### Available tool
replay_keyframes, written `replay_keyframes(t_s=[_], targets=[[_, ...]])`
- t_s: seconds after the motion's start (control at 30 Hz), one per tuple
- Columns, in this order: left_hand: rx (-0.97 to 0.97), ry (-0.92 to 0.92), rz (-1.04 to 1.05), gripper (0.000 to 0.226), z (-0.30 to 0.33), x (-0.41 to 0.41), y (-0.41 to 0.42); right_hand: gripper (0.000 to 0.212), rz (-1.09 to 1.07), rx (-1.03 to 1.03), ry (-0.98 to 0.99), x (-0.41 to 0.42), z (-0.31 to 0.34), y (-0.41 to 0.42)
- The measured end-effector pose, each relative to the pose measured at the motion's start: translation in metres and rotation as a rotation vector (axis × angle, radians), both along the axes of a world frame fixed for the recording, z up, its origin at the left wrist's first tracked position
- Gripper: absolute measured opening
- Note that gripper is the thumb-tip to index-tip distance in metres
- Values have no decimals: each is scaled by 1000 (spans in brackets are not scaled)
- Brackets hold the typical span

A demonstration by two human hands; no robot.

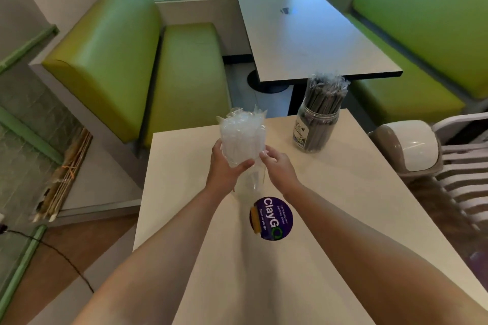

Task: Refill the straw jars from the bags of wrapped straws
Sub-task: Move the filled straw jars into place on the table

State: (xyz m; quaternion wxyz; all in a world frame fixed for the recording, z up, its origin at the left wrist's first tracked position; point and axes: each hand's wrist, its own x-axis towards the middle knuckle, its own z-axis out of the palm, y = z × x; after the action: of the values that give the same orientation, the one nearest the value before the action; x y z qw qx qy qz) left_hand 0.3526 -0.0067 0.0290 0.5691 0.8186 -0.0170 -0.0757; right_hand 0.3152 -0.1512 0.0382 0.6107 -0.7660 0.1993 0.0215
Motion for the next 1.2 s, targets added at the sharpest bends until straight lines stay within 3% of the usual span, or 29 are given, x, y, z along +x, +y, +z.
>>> replay_keyframes(t_s=[0.23, 0.37, 0.6, 0.93, 1.2], targets=[[57, -42, -38, 110, -4, 58, -11, 54, -65, 89, -33, 51, -4, -9], [57, -85, -80, 91, -5, 84, -17, 55, -49, 87, -27, 75, -5, -13], [5, -26, -57, 114, -9, 113, -24, 53, -90, 136, -45, 106, -6, -12], [42, -48, -78, 112, -18, 136, -25, 55, -143, 120, -43, 116, -7, -10], [203, -27, -68, 114, -3, 130, -25, 54, -170, 45, -8, 108, 2, -6]])
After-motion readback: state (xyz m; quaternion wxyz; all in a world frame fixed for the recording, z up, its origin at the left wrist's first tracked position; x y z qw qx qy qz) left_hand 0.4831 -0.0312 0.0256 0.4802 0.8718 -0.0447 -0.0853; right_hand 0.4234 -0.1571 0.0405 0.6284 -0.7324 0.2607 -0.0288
